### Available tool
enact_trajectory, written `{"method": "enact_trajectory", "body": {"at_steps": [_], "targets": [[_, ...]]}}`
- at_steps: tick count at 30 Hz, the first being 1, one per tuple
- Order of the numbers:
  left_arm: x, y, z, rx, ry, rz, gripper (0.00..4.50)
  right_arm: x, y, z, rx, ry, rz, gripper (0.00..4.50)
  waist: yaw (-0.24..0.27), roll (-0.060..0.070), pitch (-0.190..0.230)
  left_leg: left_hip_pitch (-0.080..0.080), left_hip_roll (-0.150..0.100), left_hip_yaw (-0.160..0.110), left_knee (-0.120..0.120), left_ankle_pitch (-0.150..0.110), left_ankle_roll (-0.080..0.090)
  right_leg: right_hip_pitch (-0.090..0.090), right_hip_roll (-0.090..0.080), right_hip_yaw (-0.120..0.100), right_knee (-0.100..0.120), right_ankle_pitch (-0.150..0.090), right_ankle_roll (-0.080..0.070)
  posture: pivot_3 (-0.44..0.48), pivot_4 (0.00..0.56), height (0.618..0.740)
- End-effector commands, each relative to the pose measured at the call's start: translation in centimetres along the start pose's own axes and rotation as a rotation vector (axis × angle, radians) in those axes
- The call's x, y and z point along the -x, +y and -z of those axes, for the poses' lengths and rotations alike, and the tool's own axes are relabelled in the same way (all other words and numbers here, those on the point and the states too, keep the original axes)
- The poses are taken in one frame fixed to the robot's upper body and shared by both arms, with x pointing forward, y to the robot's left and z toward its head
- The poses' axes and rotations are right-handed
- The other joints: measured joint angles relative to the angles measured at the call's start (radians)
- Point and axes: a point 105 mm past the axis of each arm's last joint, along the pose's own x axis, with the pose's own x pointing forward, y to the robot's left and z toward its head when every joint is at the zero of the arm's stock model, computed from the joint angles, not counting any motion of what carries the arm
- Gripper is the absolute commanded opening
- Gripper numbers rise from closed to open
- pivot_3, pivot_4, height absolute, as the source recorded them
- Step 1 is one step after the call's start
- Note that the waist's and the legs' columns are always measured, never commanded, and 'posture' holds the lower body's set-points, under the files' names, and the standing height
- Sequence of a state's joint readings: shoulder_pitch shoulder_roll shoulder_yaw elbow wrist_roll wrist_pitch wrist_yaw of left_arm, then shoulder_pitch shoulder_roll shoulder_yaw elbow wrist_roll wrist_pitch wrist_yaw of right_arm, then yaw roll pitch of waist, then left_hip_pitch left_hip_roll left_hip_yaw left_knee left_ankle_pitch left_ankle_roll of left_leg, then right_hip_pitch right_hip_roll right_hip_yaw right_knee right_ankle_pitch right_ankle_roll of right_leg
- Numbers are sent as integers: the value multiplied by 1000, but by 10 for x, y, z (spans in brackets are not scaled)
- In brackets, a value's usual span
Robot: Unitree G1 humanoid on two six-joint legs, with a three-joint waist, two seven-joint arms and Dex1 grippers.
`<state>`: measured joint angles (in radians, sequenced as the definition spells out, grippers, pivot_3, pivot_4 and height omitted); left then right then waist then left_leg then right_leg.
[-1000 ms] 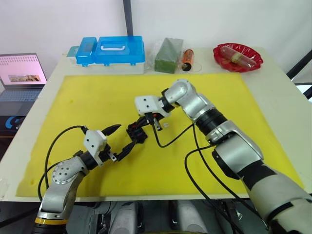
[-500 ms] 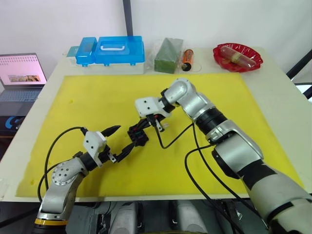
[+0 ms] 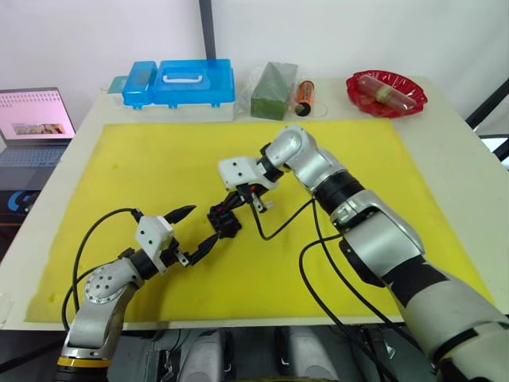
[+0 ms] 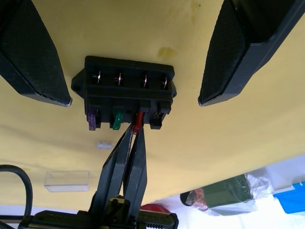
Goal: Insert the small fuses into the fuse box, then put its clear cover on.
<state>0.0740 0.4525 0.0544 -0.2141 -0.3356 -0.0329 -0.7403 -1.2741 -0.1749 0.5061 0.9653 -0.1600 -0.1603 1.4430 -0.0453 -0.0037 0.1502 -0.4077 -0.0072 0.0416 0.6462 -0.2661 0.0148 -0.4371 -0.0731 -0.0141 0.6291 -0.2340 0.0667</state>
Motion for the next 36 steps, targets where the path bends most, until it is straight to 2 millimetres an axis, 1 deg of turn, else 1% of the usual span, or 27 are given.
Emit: {"method": "enact_trajectory", "body": {"at_steps": [1, 6, 10, 21, 25, 30, 33, 34, 36], "targets": [[1, 1, -5, -24, -23, 0, 4500, 2, -5, -1, 33, 43, 13, 12, 0, 0, 0, 0, 0, 0, 0, 0, 0, 0, 0, 0, 0, 0, 0, 0, 150, 740], [1, 1, -5, -24, -23, 2, 4500, 4, -6, -2, 34, 40, 14, 12, 0, 0, 0, 0, 0, 0, 0, 0, 0, 0, 0, 0, 0, 0, 0, 0, 150, 740], [1, 0, -4, -24, -22, 5, 4500, 7, -7, -7, 22, 9, 14, 980, 0, 0, 0, 0, 0, 0, 0, 0, 0, 0, 0, 0, 0, 0, 0, 0, 150, 740], [1, 1, -4, -28, -20, 8, 4500, 15, -10, -18, 9, -47, 27, 980, 0, 0, 0, 0, 0, 0, 0, 0, 0, -1, 0, 0, 0, 0, 0, 0, 150, 740], [0, 1, -4, -30, -19, 10, 4500, 24, -14, -28, -2, -91, 45, 980, 0, 0, 0, 0, 0, 0, 0, 0, -1, -1, 0, 0, 0, 0, 0, 0, 150, 740], [-1, 2, -7, -34, -24, 13, 4500, 30, -14, -38, -10, -138, 57, 980, 0, 0, 0, 0, 0, 0, 0, 0, -1, -1, 0, 0, 0, 0, 0, 0, 150, 740], [-2, 3, -8, -36, -29, 13, 4500, 25, -11, -41, -28, -183, 68, 369, 0, 0, 0, 0, 0, 0, 0, 0, -1, -1, 0, 0, 0, 0, 1, 0, 150, 740], [-2, 2, -8, -36, -29, 14, 4500, 23, -10, -40, -32, -186, 67, 72, 1, 0, 0, 0, 0, 0, 0, 0, -1, -1, 0, 0, 0, 0, 1, 0, 150, 740], [-3, 2, -8, -37, -31, 16, 4500, 18, -7, -38, -38, -183, 68, 30, 1, 0, 0, 0, 0, 0, 0, 0, -1, -1, 0, 0, 0, 1, 1, 0, 150, 740]]}}
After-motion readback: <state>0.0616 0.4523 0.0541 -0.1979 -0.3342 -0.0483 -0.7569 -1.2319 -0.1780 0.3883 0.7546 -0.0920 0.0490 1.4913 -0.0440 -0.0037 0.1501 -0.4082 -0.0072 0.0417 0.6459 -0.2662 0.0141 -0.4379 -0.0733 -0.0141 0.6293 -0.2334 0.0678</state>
